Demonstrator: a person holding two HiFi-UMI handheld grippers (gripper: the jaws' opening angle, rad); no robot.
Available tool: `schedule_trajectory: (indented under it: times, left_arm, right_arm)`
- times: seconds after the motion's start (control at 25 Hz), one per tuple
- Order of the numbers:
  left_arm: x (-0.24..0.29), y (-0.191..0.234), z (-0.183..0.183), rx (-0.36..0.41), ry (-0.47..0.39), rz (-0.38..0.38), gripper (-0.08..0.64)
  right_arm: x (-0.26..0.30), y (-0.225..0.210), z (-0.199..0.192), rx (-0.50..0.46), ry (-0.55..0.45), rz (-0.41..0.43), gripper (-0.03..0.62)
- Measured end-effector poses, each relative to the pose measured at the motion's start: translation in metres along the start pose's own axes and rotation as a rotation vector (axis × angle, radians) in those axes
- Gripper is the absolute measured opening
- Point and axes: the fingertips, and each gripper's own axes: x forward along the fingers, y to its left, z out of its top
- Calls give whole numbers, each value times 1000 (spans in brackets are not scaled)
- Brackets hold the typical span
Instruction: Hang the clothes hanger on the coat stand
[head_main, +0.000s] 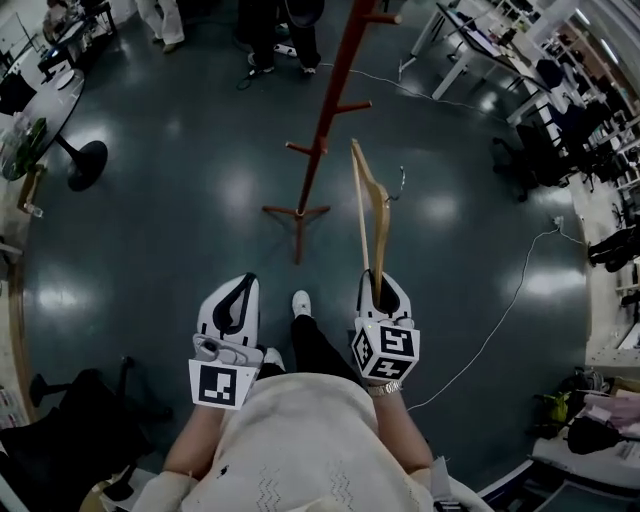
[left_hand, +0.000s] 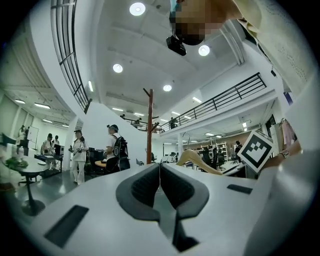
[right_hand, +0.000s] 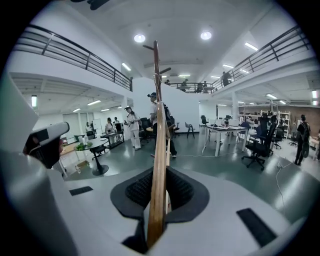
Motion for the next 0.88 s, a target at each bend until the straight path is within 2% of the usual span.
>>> schedule_trajectory:
  times: [0.28,0.52,0.88]
  left_arm:
    - [63,7,6,42,37,61,14]
    - [101,16,8,60,42,86,14]
    - [158,4,-2,119,77,159,14]
  right_arm:
    - [83,-40,11,-29,50,25,63]
    - [155,-60,20,-58,52,13,63]
    - [260,-93,21,-114,40,72,63]
